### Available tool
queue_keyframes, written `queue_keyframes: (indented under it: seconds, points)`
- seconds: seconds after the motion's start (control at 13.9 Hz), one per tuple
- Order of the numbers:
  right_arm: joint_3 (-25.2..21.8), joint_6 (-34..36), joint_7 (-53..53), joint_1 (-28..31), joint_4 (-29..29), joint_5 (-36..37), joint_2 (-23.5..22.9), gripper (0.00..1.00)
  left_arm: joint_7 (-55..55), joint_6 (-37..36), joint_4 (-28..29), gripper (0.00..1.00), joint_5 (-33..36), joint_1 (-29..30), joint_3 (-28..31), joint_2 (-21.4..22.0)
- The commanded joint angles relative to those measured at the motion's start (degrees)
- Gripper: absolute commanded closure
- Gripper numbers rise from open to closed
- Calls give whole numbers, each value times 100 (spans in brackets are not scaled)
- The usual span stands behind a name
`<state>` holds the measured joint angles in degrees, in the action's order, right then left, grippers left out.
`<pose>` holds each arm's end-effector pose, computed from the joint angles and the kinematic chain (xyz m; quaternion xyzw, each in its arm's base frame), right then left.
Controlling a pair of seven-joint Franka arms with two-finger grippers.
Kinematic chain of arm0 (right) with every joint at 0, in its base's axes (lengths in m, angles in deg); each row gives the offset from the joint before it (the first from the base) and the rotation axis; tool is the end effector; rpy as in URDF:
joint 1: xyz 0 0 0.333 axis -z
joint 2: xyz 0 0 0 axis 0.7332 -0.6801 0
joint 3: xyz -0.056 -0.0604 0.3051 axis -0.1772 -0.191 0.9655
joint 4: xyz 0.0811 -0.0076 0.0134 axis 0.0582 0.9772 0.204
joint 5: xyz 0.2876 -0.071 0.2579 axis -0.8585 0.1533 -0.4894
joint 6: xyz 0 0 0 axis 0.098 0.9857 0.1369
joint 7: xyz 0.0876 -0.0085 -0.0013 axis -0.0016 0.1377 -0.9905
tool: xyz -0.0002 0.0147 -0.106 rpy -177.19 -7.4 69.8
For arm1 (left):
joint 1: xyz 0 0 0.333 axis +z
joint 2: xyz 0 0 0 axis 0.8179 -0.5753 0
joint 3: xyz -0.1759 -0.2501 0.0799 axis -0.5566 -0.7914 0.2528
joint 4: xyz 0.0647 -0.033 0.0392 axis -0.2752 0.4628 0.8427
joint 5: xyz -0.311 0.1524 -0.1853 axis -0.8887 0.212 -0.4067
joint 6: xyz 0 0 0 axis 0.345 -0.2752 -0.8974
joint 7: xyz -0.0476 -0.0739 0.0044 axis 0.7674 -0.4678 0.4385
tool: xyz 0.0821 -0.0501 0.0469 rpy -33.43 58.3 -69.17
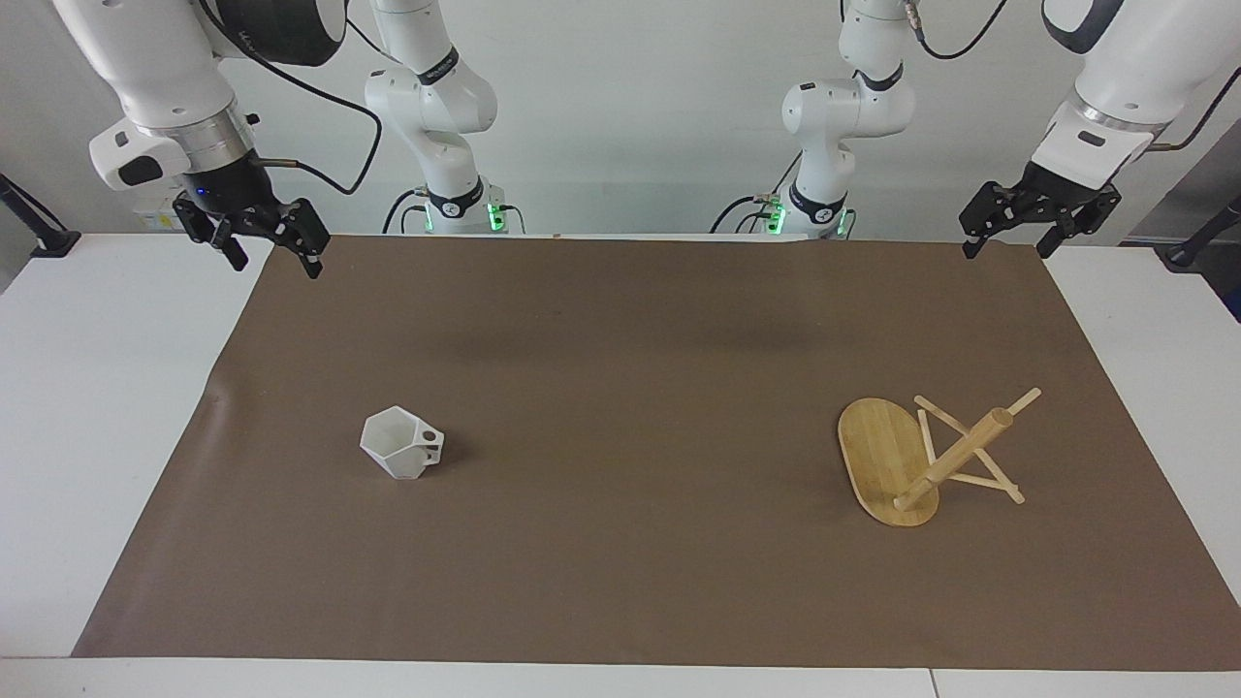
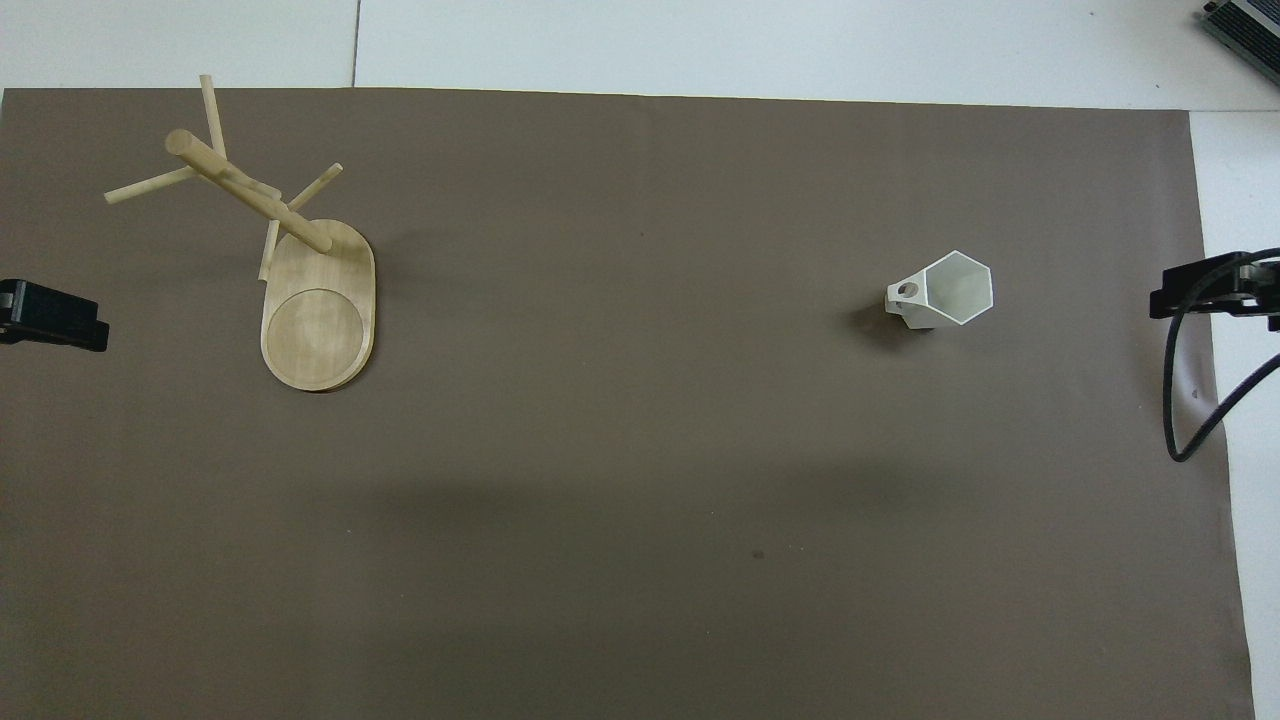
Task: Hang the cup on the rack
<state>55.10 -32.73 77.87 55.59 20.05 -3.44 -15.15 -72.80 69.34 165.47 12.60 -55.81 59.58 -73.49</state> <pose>0.5568 -0.0495 0.6311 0.9978 -0.0622 0.0226 0.0098 0.5368 -0.0169 0.6488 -0.9995 0.0302 0.0073 0.0063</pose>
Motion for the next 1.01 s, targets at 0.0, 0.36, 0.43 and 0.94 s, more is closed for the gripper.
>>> queue_keyframes:
  seconds: [0.0, 0.36, 0.43, 0.94]
  points:
    - [32, 24, 89, 18, 50, -18, 40, 0, -62, 50, 175, 0, 81, 14, -24, 148]
    - [23, 24, 98, 18, 50, -18, 40, 0, -70, 50, 175, 0, 81, 23, -24, 148]
    - [23, 32, 98, 18, 50, -18, 40, 0, -71, 50, 175, 0, 81, 23, -24, 148]
    - [23, 85, 89, 18, 50, -18, 49, 0, -62, 50, 175, 0, 81, 23, -24, 148]
